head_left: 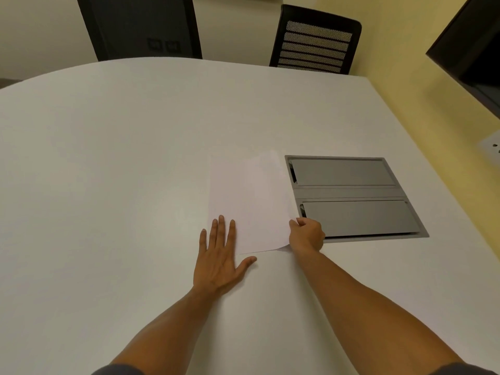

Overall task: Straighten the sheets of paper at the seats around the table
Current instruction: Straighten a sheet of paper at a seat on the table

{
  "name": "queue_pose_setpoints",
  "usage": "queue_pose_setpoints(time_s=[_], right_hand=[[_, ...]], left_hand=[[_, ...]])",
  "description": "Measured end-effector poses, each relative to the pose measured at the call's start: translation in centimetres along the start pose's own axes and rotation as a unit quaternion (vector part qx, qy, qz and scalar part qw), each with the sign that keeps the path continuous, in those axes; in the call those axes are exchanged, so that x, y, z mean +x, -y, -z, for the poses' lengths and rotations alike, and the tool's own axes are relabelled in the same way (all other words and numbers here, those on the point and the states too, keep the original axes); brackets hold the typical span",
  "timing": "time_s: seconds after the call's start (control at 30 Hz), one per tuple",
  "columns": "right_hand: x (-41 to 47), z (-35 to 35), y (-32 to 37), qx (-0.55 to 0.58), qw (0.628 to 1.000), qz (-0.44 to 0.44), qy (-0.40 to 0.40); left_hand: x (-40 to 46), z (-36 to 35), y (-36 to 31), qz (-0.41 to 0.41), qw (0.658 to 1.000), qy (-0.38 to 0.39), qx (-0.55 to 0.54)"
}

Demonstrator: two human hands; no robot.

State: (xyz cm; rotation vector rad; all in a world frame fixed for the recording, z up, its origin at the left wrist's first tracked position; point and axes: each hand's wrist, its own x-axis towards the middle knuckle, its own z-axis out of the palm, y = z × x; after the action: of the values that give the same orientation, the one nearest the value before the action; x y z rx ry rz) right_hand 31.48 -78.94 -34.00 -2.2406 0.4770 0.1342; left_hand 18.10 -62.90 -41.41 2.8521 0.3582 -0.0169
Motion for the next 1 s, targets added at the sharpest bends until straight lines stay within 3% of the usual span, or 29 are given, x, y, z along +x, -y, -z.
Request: queue_pose_setpoints(time_s=[0.5,0.6,0.7,0.83,1.0], right_hand=[[0.1,0.9,0.2,0.07,0.996,-0.043,0.021],[-1.0,2.0,0.2,0.079,0.995,-0.057,0.026],[-2.9,3.2,0.3,0.088,0.994,-0.064,0.032],[-6.7,4.1,-0.2,0.103,0.991,-0.07,0.058],[-13.1,4.2,-2.1,0.108,0.985,-0.088,0.102]], left_hand=[[-0.3,0.1,0.3,-0.064,0.991,-0.051,-0.108],[-0.9,1.3,0.5,-0.084,0.978,-0.061,-0.183],[-2.6,3.3,2.1,-0.076,0.96,-0.079,-0.258],[-5.8,6.6,5.7,-0.061,0.962,-0.094,-0.251],[-10.7,9.7,8.7,0.017,0.968,-0.033,-0.249]])
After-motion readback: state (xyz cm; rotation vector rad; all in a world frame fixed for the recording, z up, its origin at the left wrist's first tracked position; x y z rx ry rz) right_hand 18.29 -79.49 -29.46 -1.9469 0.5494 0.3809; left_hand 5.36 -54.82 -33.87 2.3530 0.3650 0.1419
